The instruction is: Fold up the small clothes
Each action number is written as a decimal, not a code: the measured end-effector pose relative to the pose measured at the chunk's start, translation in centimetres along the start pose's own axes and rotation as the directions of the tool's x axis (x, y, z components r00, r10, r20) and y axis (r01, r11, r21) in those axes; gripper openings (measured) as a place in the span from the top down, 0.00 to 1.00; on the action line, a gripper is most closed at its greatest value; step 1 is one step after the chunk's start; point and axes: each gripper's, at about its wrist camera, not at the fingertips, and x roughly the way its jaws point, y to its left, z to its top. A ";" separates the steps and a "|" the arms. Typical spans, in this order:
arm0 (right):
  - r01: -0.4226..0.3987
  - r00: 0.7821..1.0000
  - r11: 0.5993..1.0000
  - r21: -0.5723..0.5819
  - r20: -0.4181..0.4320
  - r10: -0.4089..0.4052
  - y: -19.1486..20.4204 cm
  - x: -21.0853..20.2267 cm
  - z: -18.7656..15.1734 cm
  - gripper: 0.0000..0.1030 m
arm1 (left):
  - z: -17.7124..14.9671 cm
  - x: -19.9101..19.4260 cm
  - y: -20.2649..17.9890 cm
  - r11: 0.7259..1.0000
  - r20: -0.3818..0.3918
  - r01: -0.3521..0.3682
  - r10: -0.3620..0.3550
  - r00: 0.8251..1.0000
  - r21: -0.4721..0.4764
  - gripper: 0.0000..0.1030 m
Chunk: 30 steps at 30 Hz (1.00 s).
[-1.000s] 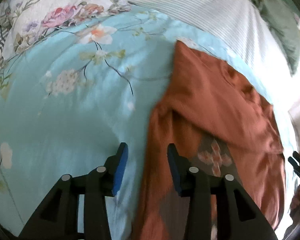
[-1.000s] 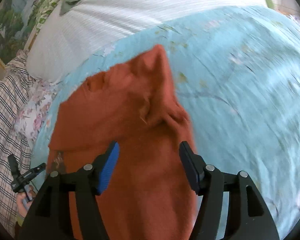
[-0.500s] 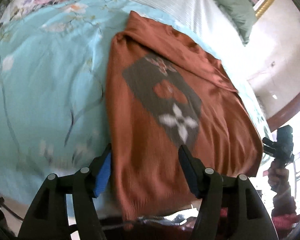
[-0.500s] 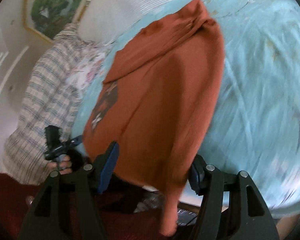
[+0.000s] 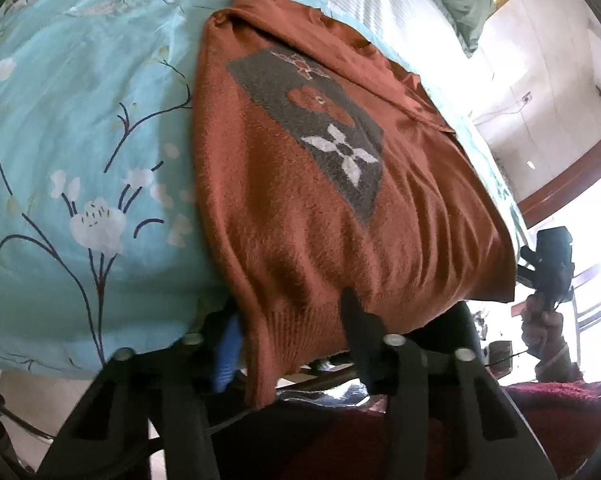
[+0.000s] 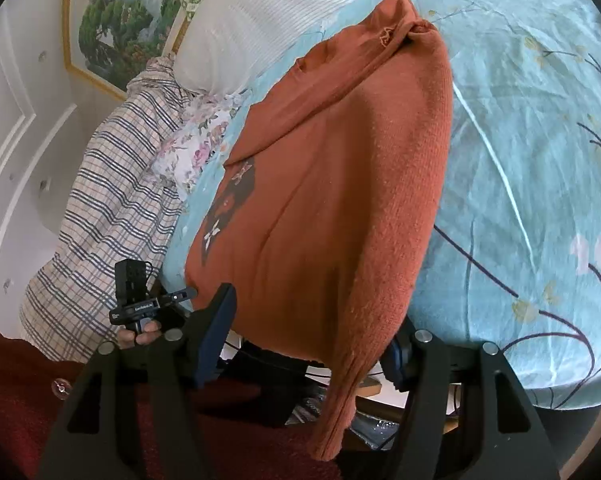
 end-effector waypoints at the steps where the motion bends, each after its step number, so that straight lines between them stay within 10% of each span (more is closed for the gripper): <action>1: 0.006 1.000 1.000 -0.002 0.007 -0.006 0.1 0.0 -0.1 0.37 | 0.0 0.1 0.0 1.000 -0.001 -0.005 0.005 1.000 0.002 0.69; 3: 0.024 0.999 1.000 -0.012 0.025 -0.024 0.5 0.1 -0.3 0.39 | 0.0 0.0 0.2 1.000 -0.004 -0.006 0.006 1.000 0.002 0.73; 7: 0.089 0.996 0.996 0.021 0.000 -0.089 -0.2 0.1 -0.6 0.88 | 0.2 0.1 0.2 1.000 -0.015 -0.012 0.012 1.000 0.019 0.82; 18: -0.090 0.990 0.995 0.032 0.115 0.085 1.0 -3.7 0.7 0.92 | 0.9 -3.9 -2.0 0.996 0.110 0.070 -0.077 0.991 0.064 0.96; 30: -0.063 0.961 0.997 -0.047 0.268 0.073 2.8 -3.0 12.7 0.92 | 10.5 -9.0 -5.1 0.994 0.392 0.071 -0.097 0.915 0.079 0.96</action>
